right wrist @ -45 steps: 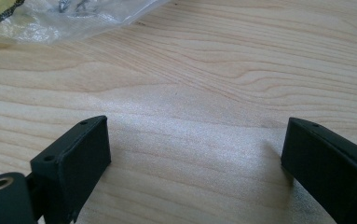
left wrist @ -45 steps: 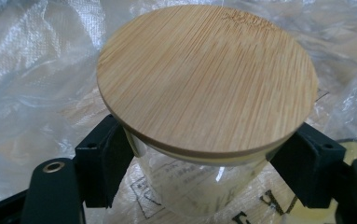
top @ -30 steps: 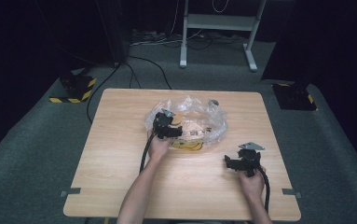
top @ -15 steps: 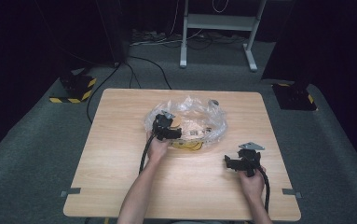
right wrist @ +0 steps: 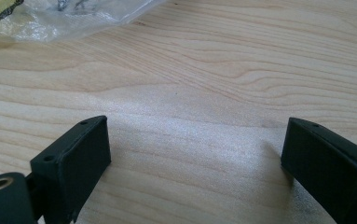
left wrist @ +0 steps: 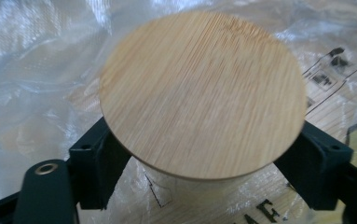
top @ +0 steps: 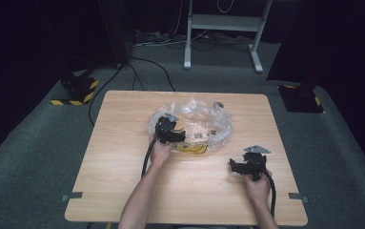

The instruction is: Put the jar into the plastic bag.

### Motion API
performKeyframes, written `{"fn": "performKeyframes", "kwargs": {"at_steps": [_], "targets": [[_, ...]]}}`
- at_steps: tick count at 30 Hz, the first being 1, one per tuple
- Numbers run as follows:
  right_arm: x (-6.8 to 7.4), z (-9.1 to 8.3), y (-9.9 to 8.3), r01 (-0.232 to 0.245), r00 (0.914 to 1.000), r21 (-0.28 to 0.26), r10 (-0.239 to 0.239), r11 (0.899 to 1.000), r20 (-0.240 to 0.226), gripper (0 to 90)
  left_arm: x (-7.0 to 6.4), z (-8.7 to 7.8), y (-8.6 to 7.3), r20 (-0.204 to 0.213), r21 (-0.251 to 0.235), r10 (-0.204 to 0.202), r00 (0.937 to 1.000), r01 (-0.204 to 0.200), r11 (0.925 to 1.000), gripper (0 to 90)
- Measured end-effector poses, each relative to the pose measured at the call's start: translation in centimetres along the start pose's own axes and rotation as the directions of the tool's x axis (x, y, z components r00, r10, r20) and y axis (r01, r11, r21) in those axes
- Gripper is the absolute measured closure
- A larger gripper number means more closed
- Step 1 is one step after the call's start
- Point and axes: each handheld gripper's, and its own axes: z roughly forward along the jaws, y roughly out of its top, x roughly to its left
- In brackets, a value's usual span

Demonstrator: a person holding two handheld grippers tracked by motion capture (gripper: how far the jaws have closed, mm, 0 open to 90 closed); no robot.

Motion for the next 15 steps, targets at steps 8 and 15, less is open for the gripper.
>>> {"fn": "performKeyframes", "kwargs": {"at_steps": [8,15], "targets": [[0.0,0.0,0.0,0.0,1.0,0.0,0.0,1.0,0.0,7.9,-0.1,-1.0,0.4,0.023,-0.019,0.007,0.9997,-0.006,0.9998,15.9],[0.0,0.0,0.0,0.0,1.0,0.0,0.0,1.0,0.0,7.9,-0.2,-1.6,0.7,0.041,-0.04,0.001,0.9992,0.0,0.9992,14.2]]}}
